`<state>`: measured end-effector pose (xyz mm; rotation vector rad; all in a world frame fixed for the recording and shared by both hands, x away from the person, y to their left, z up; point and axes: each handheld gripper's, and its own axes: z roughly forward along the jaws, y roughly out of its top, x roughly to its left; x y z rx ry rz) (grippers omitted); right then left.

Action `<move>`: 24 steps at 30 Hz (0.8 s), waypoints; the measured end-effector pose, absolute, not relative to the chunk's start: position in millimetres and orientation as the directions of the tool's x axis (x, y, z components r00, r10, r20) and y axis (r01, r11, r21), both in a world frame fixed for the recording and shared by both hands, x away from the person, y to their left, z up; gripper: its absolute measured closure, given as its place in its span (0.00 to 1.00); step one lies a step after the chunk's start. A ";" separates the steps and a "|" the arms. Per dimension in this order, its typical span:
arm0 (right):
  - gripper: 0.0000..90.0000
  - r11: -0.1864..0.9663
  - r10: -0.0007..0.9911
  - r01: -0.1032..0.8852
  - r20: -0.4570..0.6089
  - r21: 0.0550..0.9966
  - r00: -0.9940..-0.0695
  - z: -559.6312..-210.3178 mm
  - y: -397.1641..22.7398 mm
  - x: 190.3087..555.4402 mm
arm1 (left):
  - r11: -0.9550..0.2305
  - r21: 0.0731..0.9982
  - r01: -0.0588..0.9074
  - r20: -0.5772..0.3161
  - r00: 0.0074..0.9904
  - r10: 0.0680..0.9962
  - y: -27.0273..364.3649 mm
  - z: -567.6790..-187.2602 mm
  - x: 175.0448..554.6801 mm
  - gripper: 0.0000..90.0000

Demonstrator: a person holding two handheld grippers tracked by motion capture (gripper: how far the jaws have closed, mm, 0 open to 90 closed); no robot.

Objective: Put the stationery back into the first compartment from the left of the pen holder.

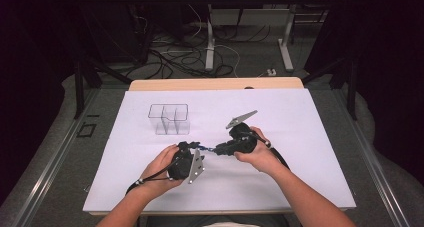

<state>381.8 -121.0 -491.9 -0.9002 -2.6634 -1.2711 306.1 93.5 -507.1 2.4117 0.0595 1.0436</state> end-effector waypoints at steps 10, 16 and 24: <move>0.89 0.501 0.473 0.527 0.292 0.687 -0.831 -494.2 -117.7 382.0 | -0.879 0.432 -0.200 0.707 0.680 0.193 87.0 -511.3 307.8 0.65; 0.89 0.501 0.472 0.531 0.298 0.684 -0.830 -495.1 -117.2 381.2 | -0.879 0.429 -0.209 0.707 0.683 0.183 83.2 -514.6 308.7 0.71; 0.89 0.513 0.454 0.528 0.308 0.676 -0.836 -495.6 -114.2 379.1 | -0.888 0.407 -0.213 0.707 0.689 0.159 80.6 -519.0 306.3 0.77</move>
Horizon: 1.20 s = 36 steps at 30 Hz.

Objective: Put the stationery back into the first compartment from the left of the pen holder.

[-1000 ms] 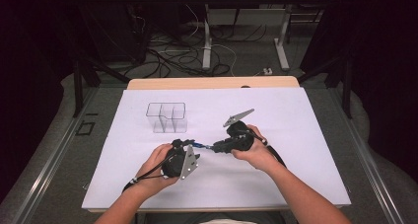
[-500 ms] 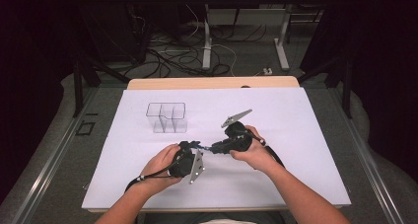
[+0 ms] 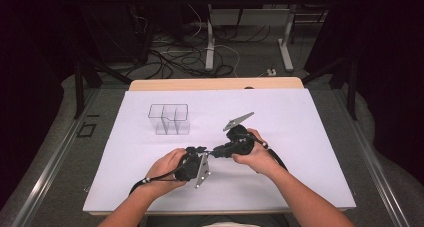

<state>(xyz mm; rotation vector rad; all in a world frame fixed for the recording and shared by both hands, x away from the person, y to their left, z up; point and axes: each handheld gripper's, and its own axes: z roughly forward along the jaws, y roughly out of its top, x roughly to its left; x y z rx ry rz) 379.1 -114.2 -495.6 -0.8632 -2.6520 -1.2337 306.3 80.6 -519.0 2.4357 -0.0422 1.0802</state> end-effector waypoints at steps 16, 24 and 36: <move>0.89 0.521 0.432 0.526 0.323 0.673 -0.842 -495.6 -108.1 375.7 | -0.901 0.355 -0.249 0.729 0.677 0.100 77.0 -526.7 302.9 0.83; 0.89 0.510 0.431 0.531 0.333 0.677 -0.839 -496.4 -105.8 374.0 | -0.915 0.292 -0.277 0.757 0.652 0.044 76.3 -526.8 301.7 0.87; 0.89 0.504 0.435 0.528 0.328 0.683 -0.839 -497.8 -104.7 373.8 | -0.921 0.270 -0.282 0.762 0.647 0.026 76.8 -526.7 302.1 0.88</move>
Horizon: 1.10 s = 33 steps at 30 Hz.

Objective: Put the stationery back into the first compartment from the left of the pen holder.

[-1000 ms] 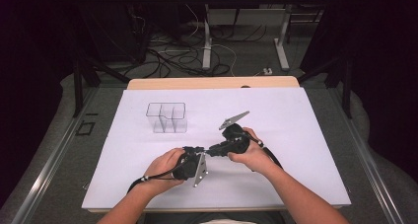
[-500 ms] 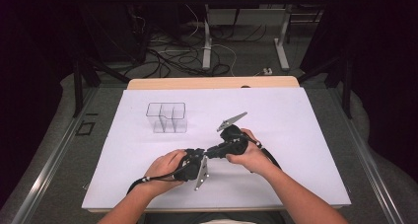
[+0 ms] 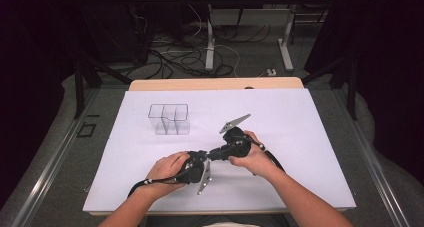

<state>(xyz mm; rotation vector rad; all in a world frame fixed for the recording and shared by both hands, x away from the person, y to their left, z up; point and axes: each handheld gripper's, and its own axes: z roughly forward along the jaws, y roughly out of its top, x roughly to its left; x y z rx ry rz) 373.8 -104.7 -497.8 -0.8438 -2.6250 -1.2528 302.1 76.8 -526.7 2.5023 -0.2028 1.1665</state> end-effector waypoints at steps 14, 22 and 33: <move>0.73 0.499 0.436 0.495 0.288 0.711 -0.853 -496.9 -108.3 374.5 | -0.928 0.295 -0.228 0.744 0.664 0.074 86.8 -525.3 309.3 0.88; 0.60 0.476 0.437 0.475 0.269 0.740 -0.858 -498.5 -112.0 377.1 | -0.929 0.336 -0.154 0.718 0.680 0.147 95.6 -521.5 320.1 0.88; 0.48 0.498 0.456 0.446 0.214 0.743 -0.864 -501.7 -115.1 381.6 | -0.891 0.447 -0.079 0.678 0.679 0.280 106.0 -504.7 333.8 0.88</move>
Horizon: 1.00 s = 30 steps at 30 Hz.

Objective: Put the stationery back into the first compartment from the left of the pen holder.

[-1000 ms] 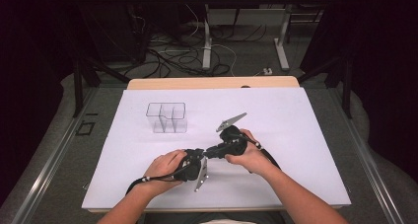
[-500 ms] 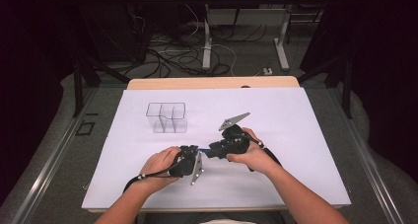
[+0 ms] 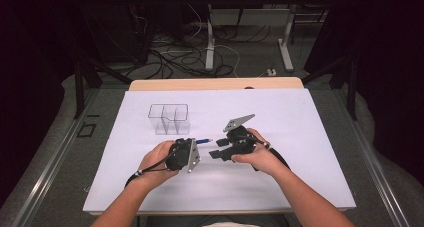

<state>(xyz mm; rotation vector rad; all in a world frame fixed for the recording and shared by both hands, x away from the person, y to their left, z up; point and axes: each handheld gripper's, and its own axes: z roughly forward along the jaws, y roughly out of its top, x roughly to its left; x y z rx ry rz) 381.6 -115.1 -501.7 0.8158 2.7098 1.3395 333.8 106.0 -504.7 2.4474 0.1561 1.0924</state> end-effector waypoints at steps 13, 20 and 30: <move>0.27 0.445 0.531 0.474 0.203 0.759 -0.823 -502.4 -120.3 386.9 | -0.720 0.689 0.080 0.500 0.667 0.552 137.1 -465.2 380.2 0.88; 0.19 0.448 0.534 0.467 0.190 0.762 -0.824 -501.3 -122.5 389.3 | -0.528 0.828 0.188 0.318 0.618 0.719 166.7 -435.6 413.2 0.88; 0.16 0.431 0.568 0.459 0.162 0.777 -0.807 -502.7 -125.0 391.1 | -0.309 0.915 0.260 0.134 0.526 0.840 198.1 -423.7 448.4 0.88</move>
